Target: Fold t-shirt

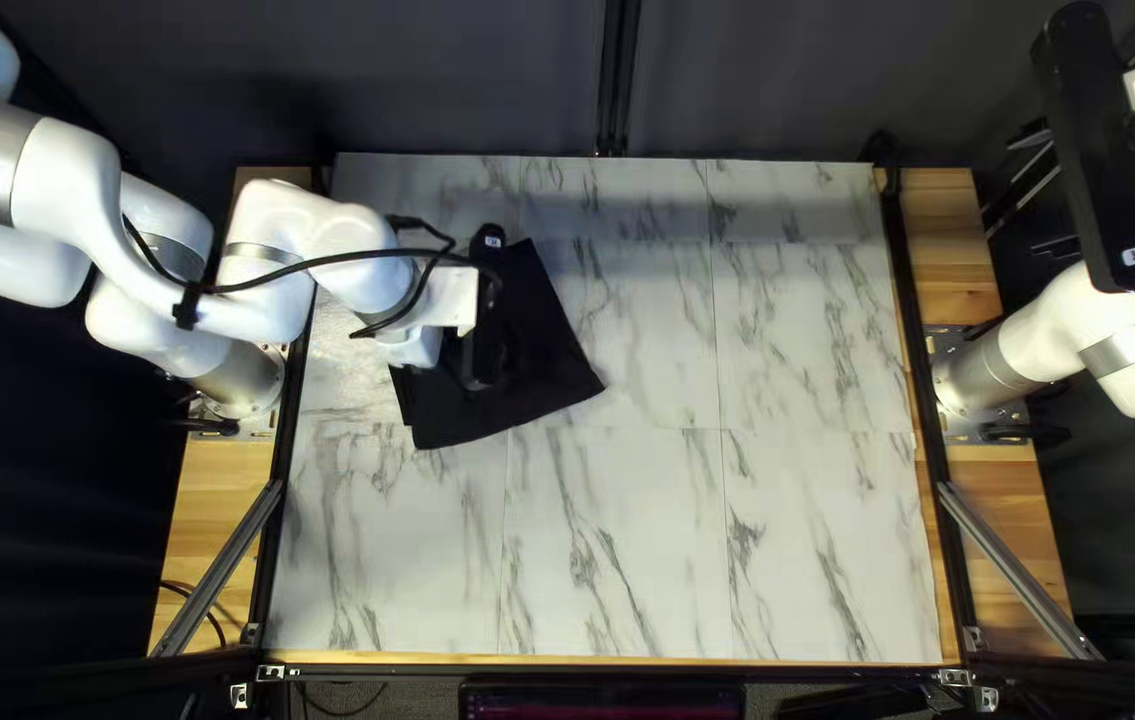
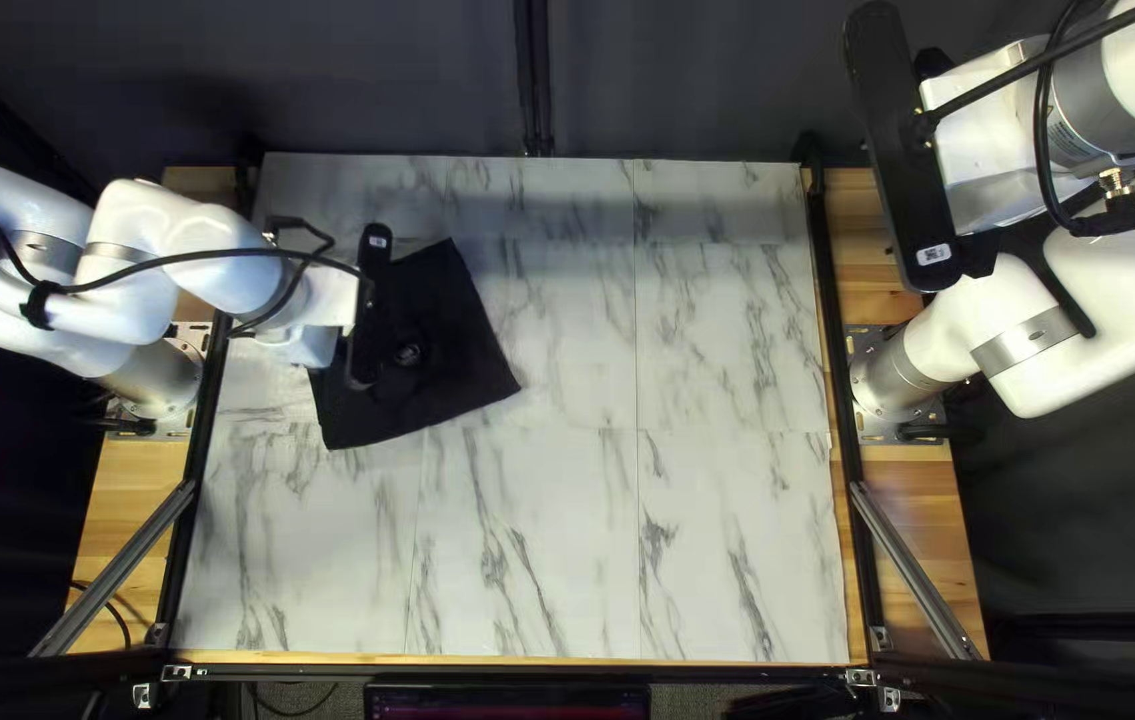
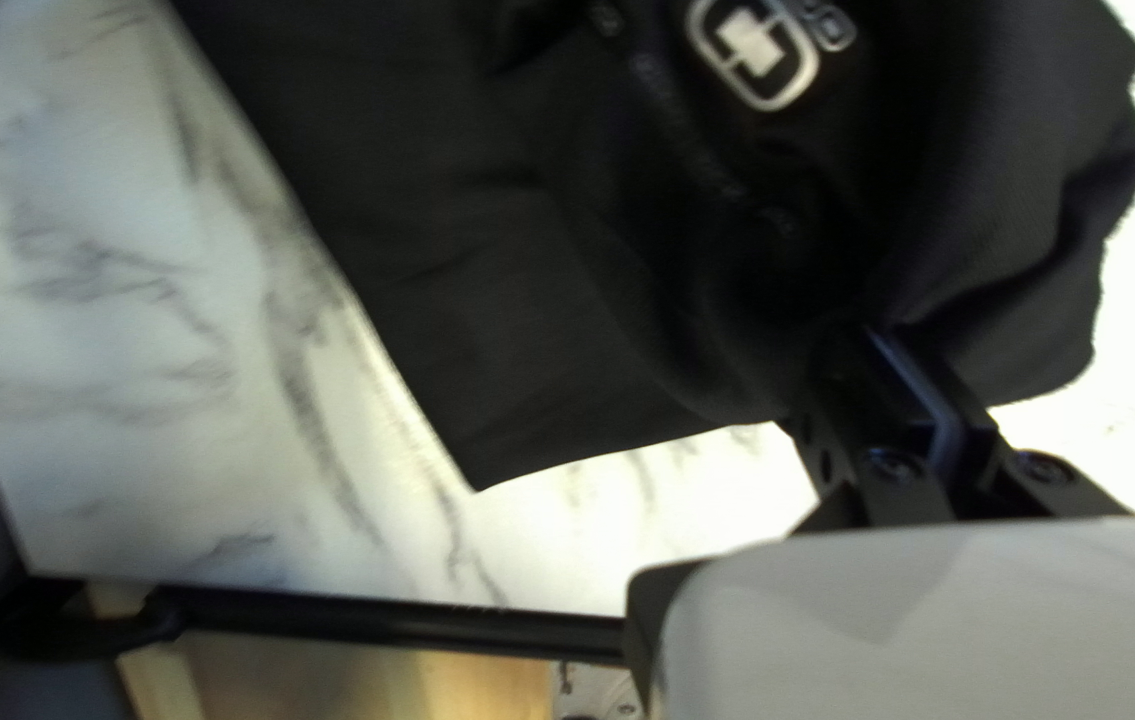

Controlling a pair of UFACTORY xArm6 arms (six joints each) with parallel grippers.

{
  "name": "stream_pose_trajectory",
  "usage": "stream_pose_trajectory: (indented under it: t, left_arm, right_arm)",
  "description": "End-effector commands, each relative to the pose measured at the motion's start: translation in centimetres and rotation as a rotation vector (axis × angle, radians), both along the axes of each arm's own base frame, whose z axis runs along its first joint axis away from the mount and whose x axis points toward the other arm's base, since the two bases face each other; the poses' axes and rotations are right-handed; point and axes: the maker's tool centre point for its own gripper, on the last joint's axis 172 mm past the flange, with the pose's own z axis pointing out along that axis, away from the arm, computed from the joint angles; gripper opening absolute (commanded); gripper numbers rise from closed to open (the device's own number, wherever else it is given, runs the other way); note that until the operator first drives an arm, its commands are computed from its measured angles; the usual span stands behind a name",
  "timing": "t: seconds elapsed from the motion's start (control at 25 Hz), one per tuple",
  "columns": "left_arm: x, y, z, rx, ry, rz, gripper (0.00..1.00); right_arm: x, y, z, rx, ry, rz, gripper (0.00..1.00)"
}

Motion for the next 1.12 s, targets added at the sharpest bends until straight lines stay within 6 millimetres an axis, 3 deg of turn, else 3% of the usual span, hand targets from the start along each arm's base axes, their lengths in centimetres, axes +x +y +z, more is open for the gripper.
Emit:
stream_pose_trajectory:
  t: [0.04, 0.32, 0.48, 0.52, 0.56, 0.76, 0.88, 1.12]
  left_arm:
    - [-1.8, 2.5, -3.0, 0.051, 0.068, 0.098, 0.0]
    - [-4.2, 3.6, -6.4, 0.068, 0.154, 0.202, 0.0]
    - [-4.2, 3.6, -6.7, 0.053, 0.157, 0.208, 0.0]
    - [-3.9, 3.6, -6.5, 0.045, 0.152, 0.205, 0.23]
    - [-3.8, 3.6, -6.1, 0.037, 0.147, 0.2, 1.0]
    - [-1.9, 3.4, -3.8, 0.033, 0.114, 0.171, 1.0]
    - [0.9, 3.5, -2.4, 0.024, 0.072, 0.12, 1.0]
    - [4.7, 4.1, -1.8, -0.014, 0.007, 0.026, 1.0]
  right_arm:
    - [0.0, 0.0, 0.0, 0.0, 0.0, 0.0, 1.0]
    - [0.0, 0.0, 0.0, 0.0, 0.0, 0.0, 1.0]
    - [0.0, 0.0, 0.0, 0.0, 0.0, 0.0, 1.0]
    - [0.0, 0.0, 0.0, 0.0, 0.0, 0.0, 1.0]
    - [0.0, 0.0, 0.0, 0.0, 0.0, 0.0, 1.0]
    - [0.0, 0.0, 0.0, 0.0, 0.0, 0.0, 1.0]
    - [0.0, 0.0, 0.0, 0.0, 0.0, 0.0, 1.0]
    - [0.0, 0.0, 0.0, 0.0, 0.0, 0.0, 1.0]
